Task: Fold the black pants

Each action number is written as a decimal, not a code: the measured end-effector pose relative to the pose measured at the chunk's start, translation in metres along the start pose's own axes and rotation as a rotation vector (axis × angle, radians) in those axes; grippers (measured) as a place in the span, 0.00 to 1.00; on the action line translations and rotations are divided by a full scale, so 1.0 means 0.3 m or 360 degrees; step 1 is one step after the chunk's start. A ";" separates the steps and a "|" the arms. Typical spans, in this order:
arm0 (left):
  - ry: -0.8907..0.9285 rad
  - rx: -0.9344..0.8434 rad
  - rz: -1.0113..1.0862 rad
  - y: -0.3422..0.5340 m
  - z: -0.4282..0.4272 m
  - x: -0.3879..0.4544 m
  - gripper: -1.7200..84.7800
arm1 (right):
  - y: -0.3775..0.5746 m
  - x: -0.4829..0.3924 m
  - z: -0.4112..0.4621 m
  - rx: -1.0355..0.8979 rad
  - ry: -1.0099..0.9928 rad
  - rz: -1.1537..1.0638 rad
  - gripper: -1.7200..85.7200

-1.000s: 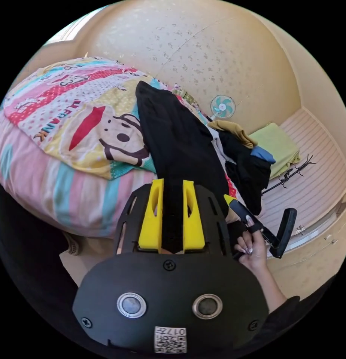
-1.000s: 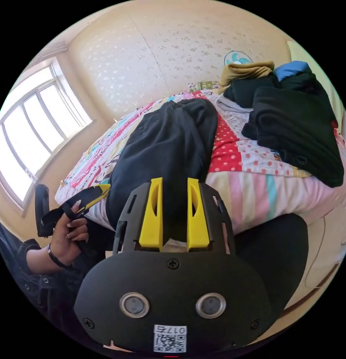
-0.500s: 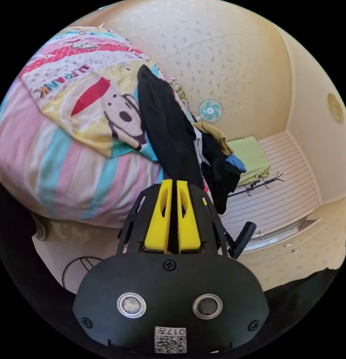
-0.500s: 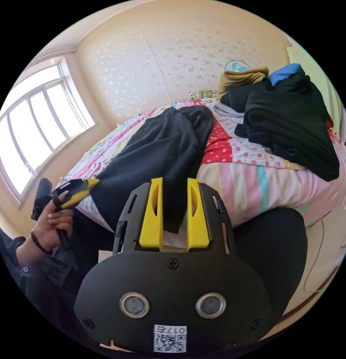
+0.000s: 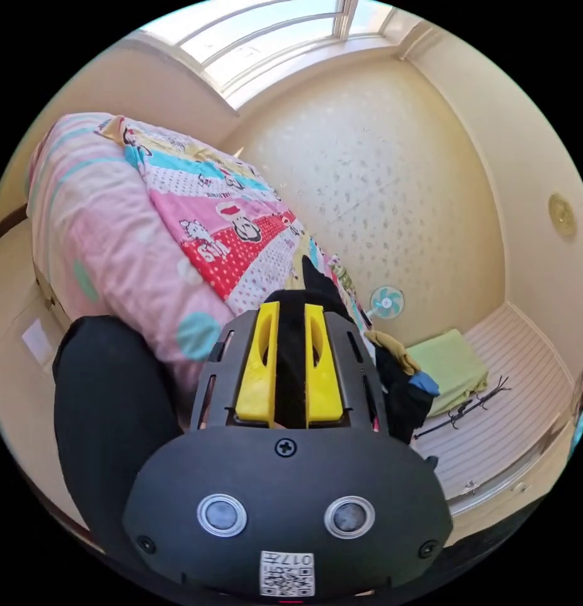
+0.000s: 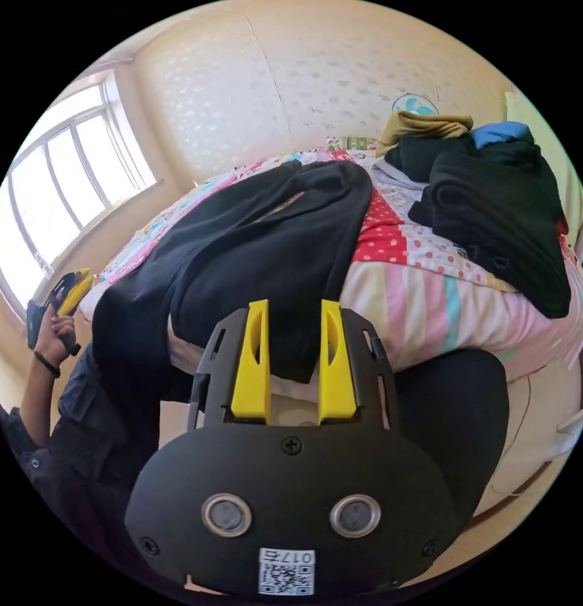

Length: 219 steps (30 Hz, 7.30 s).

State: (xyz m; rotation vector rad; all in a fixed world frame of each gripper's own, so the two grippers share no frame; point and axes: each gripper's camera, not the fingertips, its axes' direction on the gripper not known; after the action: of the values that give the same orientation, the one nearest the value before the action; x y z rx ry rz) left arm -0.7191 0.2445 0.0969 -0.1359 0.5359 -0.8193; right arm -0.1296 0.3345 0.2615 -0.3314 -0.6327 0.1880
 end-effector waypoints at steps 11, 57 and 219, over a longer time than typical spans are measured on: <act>0.0294 -0.0490 0.1210 0.509 0.231 0.491 0.12 | -0.063 0.046 -0.204 -0.0365 -0.0192 -0.0085 0.03; 0.0598 -0.1173 0.0844 0.476 0.169 0.461 0.02 | 0.045 0.015 -0.408 -0.0317 0.0034 -0.0222 0.08; 0.0924 -0.1535 0.0141 0.517 0.563 0.501 0.02 | -0.413 0.179 -0.443 -0.0199 -0.1451 -0.0545 0.11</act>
State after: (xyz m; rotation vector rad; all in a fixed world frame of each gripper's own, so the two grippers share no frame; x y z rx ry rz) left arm -0.4479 0.2265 0.1324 -0.7660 1.4524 -0.4428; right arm 0.0023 0.2012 0.2350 -0.2406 -1.5930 -0.0442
